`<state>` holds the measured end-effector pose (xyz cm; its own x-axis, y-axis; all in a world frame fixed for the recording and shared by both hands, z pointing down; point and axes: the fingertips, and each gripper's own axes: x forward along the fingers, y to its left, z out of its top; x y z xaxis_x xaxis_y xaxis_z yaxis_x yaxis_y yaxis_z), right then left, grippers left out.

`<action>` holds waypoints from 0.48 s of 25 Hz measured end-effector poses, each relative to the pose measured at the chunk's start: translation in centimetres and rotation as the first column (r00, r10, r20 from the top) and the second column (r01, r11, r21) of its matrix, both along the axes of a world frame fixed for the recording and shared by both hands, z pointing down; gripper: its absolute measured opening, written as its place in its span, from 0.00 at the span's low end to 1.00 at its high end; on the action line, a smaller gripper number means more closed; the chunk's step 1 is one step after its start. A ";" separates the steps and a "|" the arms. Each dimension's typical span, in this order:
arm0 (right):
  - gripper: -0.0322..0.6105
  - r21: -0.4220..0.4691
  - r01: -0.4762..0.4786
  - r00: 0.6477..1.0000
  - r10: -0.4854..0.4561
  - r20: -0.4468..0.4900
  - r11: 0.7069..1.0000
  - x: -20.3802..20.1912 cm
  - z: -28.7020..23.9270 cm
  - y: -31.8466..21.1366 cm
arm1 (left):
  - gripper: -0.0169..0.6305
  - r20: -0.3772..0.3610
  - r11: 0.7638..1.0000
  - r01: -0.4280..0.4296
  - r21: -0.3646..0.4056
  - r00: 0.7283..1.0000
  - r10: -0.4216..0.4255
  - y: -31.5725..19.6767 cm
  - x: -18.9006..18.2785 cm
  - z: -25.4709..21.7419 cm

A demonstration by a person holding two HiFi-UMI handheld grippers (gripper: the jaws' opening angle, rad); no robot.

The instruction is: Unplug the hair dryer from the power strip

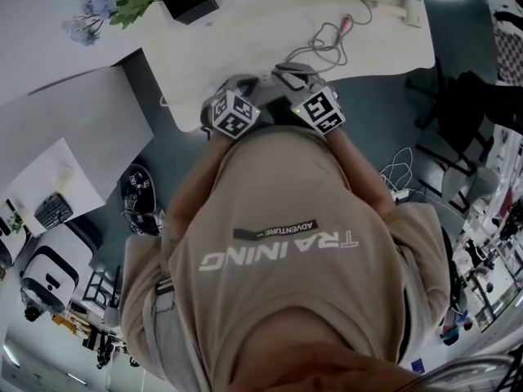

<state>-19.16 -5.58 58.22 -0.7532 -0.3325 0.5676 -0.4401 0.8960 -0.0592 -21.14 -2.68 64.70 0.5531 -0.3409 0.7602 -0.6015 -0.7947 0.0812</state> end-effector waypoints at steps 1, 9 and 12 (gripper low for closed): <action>0.15 -0.006 -0.008 1.000 0.008 0.019 1.000 0.2 -0.7 -0.1 | 0.04 -0.015 1.000 0.011 0.007 1.000 -0.011 0.0 -0.1 -0.3; 0.15 0.023 -0.018 0.987 0.014 0.157 1.000 2.0 -6.6 -0.6 | 0.04 -0.147 0.985 0.100 0.140 0.986 -0.079 -2.0 -0.9 -5.4; 0.15 0.029 -0.027 0.976 0.020 0.215 0.999 2.4 -8.5 -0.7 | 0.04 -0.249 0.962 0.149 0.231 0.964 -0.089 -3.0 -0.8 -9.1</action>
<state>-16.74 -6.27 49.77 -0.8479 -0.3667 0.3829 -0.4413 0.8884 -0.1266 -21.95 -5.65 55.63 0.6492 -0.5746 0.4984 -0.6804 -0.7316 0.0428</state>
